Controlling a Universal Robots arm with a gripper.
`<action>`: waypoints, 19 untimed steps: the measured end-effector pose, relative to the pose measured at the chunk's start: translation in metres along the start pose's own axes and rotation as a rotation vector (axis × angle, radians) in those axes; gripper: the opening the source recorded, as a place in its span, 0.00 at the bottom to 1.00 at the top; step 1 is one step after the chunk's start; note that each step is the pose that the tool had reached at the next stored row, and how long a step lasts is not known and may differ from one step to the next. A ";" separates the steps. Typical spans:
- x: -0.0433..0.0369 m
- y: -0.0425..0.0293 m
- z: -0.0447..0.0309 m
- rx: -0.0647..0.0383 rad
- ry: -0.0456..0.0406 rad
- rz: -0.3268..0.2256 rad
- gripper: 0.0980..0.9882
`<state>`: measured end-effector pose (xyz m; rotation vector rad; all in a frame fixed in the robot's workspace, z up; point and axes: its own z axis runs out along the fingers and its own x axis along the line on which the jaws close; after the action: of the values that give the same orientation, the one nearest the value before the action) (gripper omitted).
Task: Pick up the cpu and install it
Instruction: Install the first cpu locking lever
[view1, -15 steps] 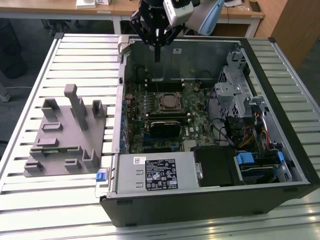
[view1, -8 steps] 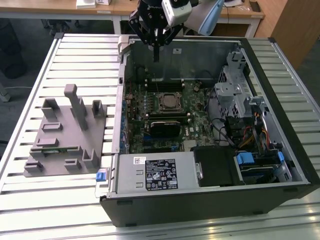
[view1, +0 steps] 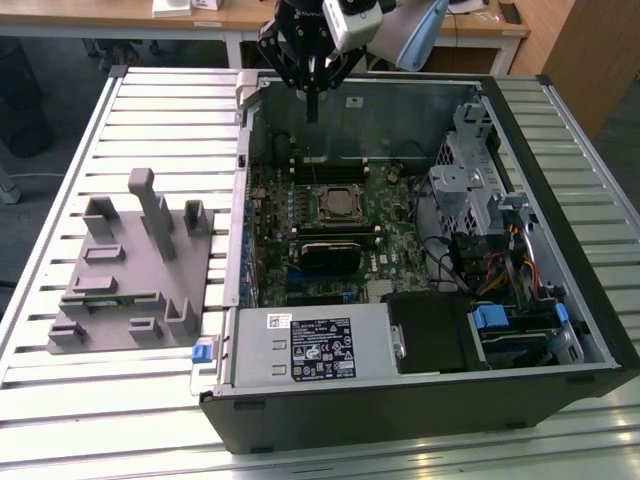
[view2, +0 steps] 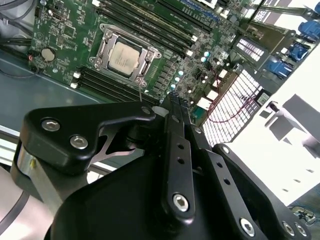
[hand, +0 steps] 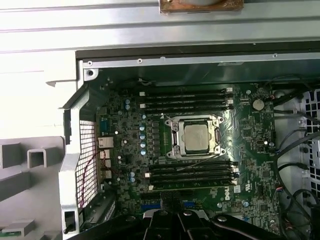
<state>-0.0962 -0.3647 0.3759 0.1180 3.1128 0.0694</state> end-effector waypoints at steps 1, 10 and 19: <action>0.0001 0.0006 0.0002 0.000 0.0000 0.000 0.01; 0.0010 0.0041 0.0047 0.000 -0.0001 0.000 0.01; 0.0020 0.0058 0.0090 0.000 0.0000 0.000 0.01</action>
<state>-0.0975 -0.3584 0.3671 0.1181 3.1128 0.0694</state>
